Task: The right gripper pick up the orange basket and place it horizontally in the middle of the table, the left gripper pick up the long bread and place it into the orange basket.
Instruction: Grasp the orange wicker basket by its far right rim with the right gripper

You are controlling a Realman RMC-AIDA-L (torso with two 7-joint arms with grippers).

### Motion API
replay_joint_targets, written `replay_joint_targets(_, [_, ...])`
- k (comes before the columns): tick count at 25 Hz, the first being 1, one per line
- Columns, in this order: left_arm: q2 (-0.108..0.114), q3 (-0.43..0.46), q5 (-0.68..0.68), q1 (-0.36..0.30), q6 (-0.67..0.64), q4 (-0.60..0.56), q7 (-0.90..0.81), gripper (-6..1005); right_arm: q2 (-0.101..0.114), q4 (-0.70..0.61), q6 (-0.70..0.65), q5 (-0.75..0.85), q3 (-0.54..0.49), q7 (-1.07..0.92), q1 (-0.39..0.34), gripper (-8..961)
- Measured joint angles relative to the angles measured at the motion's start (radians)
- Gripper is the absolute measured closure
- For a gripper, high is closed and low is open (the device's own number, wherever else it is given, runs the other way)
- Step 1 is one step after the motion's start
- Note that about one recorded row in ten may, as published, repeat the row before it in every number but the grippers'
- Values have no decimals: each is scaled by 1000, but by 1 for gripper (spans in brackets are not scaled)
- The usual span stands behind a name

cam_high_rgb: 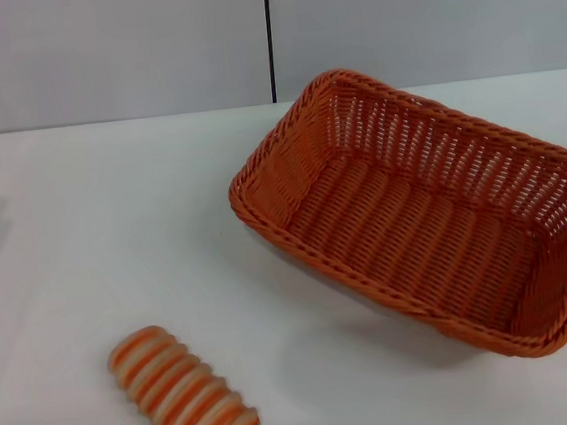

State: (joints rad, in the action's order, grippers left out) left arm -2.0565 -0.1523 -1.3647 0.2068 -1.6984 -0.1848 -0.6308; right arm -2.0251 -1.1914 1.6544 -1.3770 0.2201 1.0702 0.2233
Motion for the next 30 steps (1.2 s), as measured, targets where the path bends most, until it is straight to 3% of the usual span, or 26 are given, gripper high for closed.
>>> replay_joint_targets(1, [-2,18,1,1,-1,7,-4,188,27,-73,6,88,7,-89,35,430])
replay_joint_targets(2, [-2,18,1,1,-1,7,-4,188,27,-73,6,88,7,-89,35,430])
replay_joint_targets(4, [-5,35,1,-3,0,15,-9,189,68,-163,24,220,66,-205,92,430])
replay_joint_targets(5, [-5,35,1,-3,0,15,-9,189,68,-163,24,220,66,-205,92,431])
replay_joint_targets(9, [-4,34,1,-16,-6,16,-13,190,117,-222,28,407,260,-311,192,431])
replay_joint_targets(11, [-4,34,-1,-29,-6,16,-13,190,129,-206,32,450,298,-325,223,432])
replay_joint_targets(13, [-4,35,-1,-37,-6,16,-12,190,157,-139,56,530,366,-350,294,432])
replay_joint_targets(14, [-4,36,-1,-41,-6,16,-12,191,180,-46,81,580,405,-361,365,432])
replay_joint_targets(15, [-3,36,-1,-47,-5,16,-10,191,180,-46,81,580,405,-361,365,432])
replay_joint_targets(19, [0,40,0,-68,-5,6,-5,192,187,117,83,735,435,-369,521,433])
replay_joint_targets(21, [0,41,0,-74,-5,5,-5,192,183,135,78,773,440,-370,542,433])
replay_joint_targets(24, [0,42,1,-87,2,4,-2,193,162,214,41,865,464,-361,610,434])
replay_joint_targets(26, [0,42,1,-96,9,4,-1,193,155,231,29,868,475,-356,619,434])
replay_joint_targets(30, [-1,43,1,-110,18,2,0,194,116,257,-4,868,507,-332,635,435])
